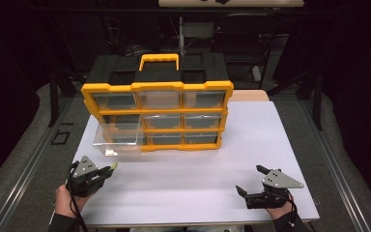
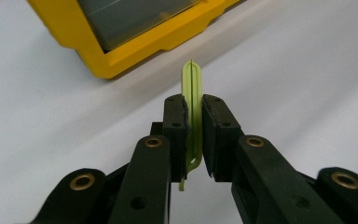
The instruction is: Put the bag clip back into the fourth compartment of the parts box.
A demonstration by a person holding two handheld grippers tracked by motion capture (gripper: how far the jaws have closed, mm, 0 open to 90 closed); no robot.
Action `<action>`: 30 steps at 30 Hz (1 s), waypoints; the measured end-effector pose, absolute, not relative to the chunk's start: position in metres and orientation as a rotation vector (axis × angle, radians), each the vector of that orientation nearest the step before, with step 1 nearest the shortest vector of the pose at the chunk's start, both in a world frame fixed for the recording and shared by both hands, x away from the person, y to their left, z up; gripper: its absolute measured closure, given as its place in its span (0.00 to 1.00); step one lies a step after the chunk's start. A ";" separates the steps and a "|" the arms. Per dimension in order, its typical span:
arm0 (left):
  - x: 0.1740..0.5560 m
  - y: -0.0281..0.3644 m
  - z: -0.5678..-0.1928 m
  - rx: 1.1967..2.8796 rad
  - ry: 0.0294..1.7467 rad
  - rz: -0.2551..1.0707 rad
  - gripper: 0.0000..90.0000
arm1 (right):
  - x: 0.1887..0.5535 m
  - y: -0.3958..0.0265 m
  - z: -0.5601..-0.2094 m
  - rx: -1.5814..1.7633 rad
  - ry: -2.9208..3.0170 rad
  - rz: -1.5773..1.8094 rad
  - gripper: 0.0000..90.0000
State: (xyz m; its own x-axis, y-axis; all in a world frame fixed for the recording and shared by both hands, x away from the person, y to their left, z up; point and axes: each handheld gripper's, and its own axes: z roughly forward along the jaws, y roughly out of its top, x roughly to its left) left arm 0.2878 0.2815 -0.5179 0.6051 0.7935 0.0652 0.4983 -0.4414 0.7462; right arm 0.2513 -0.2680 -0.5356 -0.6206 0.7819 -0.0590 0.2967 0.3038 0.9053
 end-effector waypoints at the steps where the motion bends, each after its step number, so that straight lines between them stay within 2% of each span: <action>1: 0.289 0.283 -0.518 2.124 1.024 0.544 0.90 | 0.251 -0.268 -0.536 0.955 2.077 1.286 0.00; 30: 0.310 0.312 -0.507 2.053 1.181 0.619 0.90 | 0.255 -0.268 -0.538 0.961 2.076 1.281 0.00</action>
State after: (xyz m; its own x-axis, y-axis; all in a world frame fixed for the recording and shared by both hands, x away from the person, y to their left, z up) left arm 0.3101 0.3122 -0.5070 0.4755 0.8772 0.0668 0.5538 -0.3575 0.7520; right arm 0.2549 -0.2683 -0.5375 -0.6168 0.7849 -0.0586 0.2995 0.3030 0.9047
